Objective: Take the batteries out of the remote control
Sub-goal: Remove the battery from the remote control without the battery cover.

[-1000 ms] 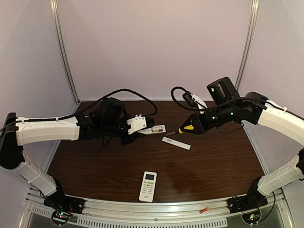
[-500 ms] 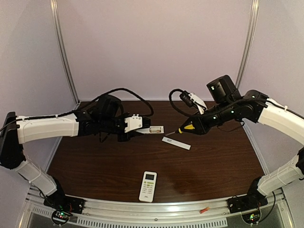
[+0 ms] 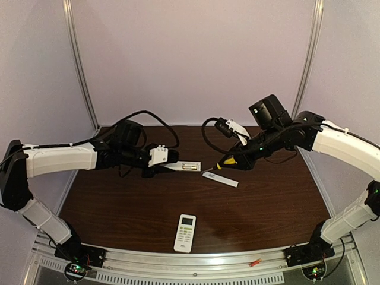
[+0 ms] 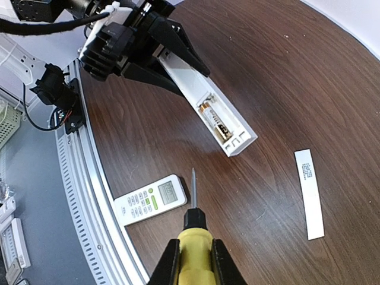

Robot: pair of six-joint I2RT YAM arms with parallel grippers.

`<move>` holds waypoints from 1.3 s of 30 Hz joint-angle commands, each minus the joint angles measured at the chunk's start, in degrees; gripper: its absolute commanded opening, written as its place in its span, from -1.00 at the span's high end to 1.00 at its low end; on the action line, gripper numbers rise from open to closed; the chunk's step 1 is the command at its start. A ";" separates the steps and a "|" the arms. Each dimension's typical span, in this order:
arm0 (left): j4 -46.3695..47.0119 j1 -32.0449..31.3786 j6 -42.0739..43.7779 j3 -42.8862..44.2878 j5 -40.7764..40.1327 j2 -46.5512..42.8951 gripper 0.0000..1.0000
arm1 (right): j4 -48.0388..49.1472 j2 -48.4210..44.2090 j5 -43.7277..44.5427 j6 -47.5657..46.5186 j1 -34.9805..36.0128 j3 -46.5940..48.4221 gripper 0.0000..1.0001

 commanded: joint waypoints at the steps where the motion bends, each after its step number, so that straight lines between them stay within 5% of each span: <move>1: 4.05 0.77 2.05 -1.23 4.47 0.10 1.00 | 0.56 0.39 -2.35 -4.07 -0.36 2.25 1.00; 39: 7.02 -2.75 8.65 -3.34 2.15 0.07 1.00 | -3.28 6.57 1.65 -20.69 -0.31 8.68 1.00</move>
